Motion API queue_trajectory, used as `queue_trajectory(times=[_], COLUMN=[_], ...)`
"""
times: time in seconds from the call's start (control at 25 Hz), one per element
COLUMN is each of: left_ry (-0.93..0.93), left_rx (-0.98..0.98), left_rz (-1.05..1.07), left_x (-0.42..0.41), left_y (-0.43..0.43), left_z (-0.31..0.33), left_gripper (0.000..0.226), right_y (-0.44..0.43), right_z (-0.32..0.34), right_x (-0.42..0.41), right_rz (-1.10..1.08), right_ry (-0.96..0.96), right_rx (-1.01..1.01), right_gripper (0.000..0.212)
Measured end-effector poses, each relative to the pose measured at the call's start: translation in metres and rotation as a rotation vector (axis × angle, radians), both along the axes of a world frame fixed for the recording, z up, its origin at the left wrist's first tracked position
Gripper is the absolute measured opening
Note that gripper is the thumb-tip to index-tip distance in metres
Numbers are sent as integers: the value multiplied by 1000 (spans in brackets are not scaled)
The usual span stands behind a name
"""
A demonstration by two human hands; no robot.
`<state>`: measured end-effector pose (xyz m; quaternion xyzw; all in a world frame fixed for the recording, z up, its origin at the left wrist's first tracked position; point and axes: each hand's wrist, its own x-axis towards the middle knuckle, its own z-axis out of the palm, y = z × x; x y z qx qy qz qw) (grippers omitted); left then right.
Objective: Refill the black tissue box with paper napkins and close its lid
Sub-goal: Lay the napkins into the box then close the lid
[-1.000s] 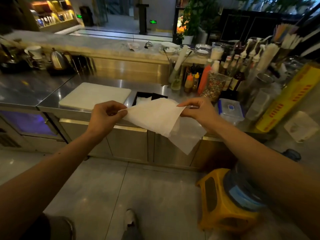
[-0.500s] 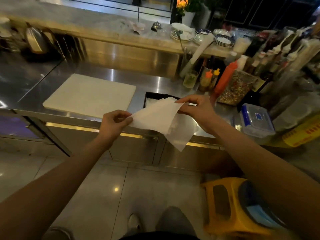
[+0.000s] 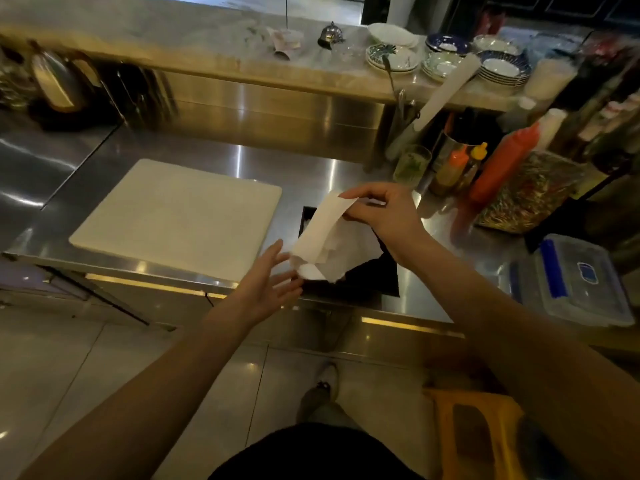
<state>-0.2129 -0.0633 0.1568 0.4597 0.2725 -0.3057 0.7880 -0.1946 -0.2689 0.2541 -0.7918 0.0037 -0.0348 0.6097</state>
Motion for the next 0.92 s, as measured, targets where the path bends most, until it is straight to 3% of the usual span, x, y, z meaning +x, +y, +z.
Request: queue_trajectory(times=[0.16,0.24,0.32,0.44,0.92], left_ry=[277,328,329,266,162], left_rx=[-280,-424,-498,-381,20], left_rz=[57,74,95,60,-128], left_x=[42,63,81,104,159], left_y=[-9,-15,-21,-31,-24], left_z=[6,8,12,16,13], left_gripper=[91,98,91,71,50], right_y=[-10,-14,-20,-29,-15], right_z=[-11,-23,-33,-43,-60], right_x=[49,65,75,84,71], right_rz=[14,19,13,8,-97], right_ry=[-111,-153,-172,-156,-6], right_rx=[-44,-57,-47,-20,134], right_gripper=[15,17,15,14,19])
